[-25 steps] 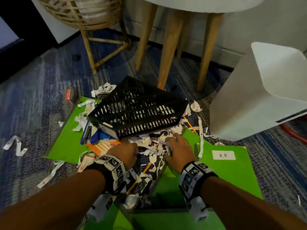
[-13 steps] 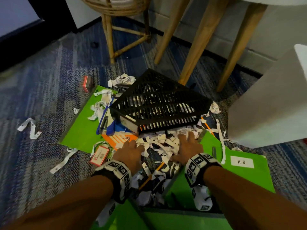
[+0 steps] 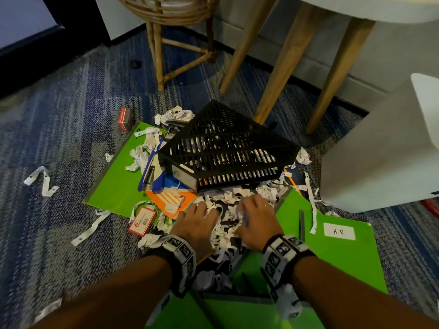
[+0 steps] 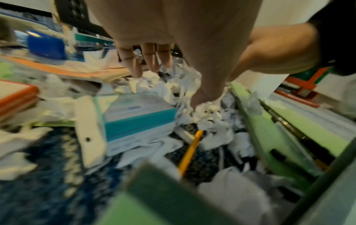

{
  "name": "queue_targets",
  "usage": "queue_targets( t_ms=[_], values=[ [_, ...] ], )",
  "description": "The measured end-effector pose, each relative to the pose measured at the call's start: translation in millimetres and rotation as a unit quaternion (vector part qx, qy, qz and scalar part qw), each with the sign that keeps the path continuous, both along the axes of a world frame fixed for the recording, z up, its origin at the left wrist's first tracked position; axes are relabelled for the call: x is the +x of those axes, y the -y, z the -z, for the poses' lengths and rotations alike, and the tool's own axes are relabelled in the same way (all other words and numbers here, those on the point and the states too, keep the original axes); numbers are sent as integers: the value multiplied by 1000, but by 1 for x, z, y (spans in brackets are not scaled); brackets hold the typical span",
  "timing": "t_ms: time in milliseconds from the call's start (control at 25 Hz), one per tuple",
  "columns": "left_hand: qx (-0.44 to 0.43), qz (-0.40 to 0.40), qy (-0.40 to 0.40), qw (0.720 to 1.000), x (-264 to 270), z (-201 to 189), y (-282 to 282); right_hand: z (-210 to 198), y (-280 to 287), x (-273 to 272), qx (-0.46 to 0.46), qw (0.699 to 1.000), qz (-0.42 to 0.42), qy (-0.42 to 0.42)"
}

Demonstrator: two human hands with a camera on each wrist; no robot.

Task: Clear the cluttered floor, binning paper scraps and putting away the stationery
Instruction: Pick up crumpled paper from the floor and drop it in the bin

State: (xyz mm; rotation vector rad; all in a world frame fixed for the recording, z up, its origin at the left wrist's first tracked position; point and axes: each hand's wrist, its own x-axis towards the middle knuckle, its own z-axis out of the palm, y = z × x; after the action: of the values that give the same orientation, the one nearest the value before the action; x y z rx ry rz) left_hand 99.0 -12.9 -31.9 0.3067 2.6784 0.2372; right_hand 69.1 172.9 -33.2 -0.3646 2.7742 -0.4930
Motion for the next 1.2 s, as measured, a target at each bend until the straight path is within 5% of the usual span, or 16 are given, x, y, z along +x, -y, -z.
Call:
queue_targets(
  t_ms=[120, 200, 320, 480, 640, 840, 1200],
  values=[
    [152, -36, -25, 987, 1, 2, -16, 8, -7, -18, 94, 984, 108, 108],
    [212, -43, 36, 976, 3, 10, -24, 20, -9, -17, 181, 967, 47, 173],
    [125, 2, 107, 986, 6, 20, -34, 31, -8, -5, 203, 968, -42, 139],
    [27, 49, 148, 987, 10, 28, -35, 25, -14, -4, 152, 981, -40, 111],
    [27, 37, 169, 984, 8, 21, -32, 10, -19, -3, 2, 995, 63, 83],
    [48, 6, 185, 982, -13, -6, -32, -30, -30, -6, -158, 964, 213, -7],
    [76, 110, 96, 986, -85, -122, -65, -123, -95, -14, -222, 944, 245, -9]
  ],
)
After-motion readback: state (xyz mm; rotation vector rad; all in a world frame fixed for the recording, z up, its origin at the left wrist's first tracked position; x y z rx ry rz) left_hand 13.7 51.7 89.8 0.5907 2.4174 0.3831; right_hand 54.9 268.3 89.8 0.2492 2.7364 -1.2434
